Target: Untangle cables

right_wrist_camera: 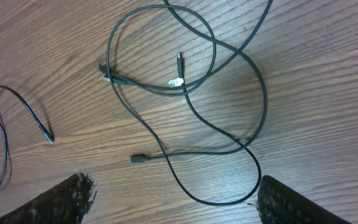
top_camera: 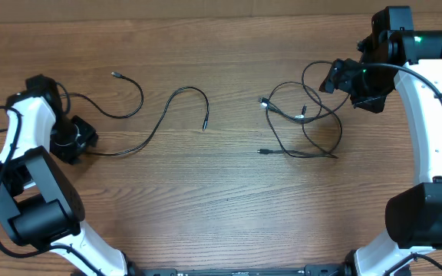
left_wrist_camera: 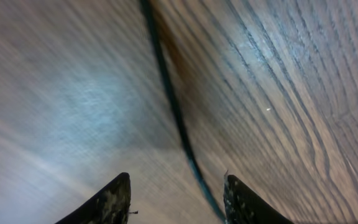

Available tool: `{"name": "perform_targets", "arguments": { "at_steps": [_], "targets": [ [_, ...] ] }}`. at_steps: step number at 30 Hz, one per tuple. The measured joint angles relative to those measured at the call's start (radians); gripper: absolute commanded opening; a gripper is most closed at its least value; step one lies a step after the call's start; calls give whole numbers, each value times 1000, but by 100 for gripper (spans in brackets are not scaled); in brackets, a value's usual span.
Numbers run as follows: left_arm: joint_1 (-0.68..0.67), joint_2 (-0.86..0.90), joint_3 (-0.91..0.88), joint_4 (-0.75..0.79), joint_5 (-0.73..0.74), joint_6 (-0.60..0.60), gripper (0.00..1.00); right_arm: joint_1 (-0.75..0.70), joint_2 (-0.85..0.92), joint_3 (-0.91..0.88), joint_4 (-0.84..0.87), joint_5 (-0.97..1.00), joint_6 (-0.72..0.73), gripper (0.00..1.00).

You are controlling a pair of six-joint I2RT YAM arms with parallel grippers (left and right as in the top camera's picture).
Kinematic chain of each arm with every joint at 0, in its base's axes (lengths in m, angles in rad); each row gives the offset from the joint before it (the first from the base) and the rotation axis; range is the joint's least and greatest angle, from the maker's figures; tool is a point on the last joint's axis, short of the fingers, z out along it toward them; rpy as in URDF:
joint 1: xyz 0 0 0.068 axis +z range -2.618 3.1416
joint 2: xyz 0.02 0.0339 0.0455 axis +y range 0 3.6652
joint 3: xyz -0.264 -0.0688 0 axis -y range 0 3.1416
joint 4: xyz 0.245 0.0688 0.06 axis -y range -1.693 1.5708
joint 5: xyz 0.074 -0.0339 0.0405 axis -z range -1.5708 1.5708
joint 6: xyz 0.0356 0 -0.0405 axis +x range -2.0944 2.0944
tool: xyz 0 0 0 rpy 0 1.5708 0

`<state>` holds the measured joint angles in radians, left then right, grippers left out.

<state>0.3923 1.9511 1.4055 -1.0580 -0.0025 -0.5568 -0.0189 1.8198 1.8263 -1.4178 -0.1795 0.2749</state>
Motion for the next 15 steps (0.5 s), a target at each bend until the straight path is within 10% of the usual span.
{"name": "perform_targets", "arguments": {
  "at_steps": [6,11,15],
  "targets": [
    [-7,0,-93,128,16,-44,48,0,0,0,-8,0,-9,84],
    [-7,0,-136,192,17,-52,8,0,0,0,-8,0,-11,84],
    [-6,0,-131,187,18,-42,5,0,0,0,-7,0,-13,84]
  ]
}}
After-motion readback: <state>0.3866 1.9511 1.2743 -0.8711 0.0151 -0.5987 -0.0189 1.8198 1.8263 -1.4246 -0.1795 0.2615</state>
